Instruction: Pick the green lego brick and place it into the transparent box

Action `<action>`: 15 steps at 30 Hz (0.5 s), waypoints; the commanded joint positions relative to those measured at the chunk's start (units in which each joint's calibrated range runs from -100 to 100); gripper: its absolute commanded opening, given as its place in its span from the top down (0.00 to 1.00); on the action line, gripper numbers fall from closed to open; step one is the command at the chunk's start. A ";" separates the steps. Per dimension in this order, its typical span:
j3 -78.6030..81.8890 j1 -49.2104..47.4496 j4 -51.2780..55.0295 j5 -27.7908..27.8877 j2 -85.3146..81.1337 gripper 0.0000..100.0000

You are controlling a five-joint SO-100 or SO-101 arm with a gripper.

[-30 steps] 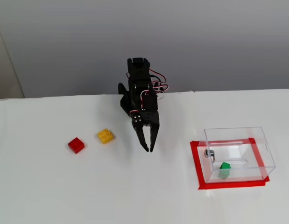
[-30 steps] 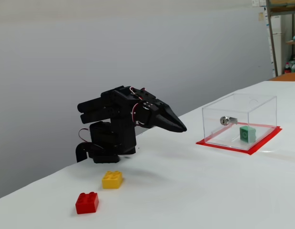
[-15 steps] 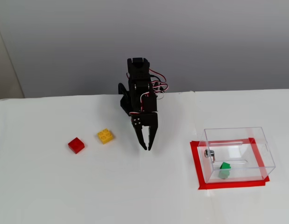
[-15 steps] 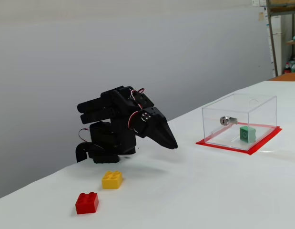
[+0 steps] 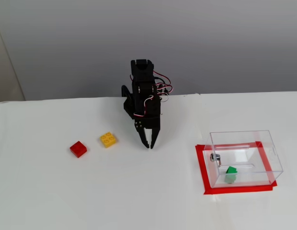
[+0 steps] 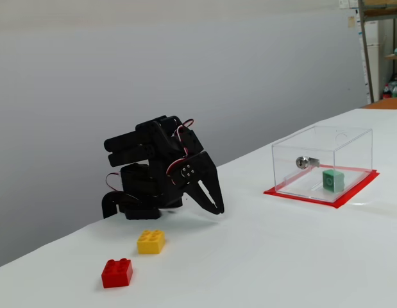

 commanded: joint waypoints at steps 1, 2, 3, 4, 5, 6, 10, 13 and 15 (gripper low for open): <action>-0.85 0.29 0.31 -0.10 -0.68 0.98; -0.85 0.29 0.31 0.00 -0.68 0.98; -0.85 0.07 0.31 0.11 -0.68 0.98; -0.85 -0.08 0.22 0.11 -0.68 0.98; -0.85 0.07 0.13 0.11 -0.68 0.98; -1.03 0.22 0.13 -0.26 -0.51 0.98; -1.30 0.22 0.05 -0.15 -0.51 0.98; -1.30 0.22 0.05 -0.15 -0.51 0.98; -1.30 0.22 0.05 -0.15 -0.51 0.98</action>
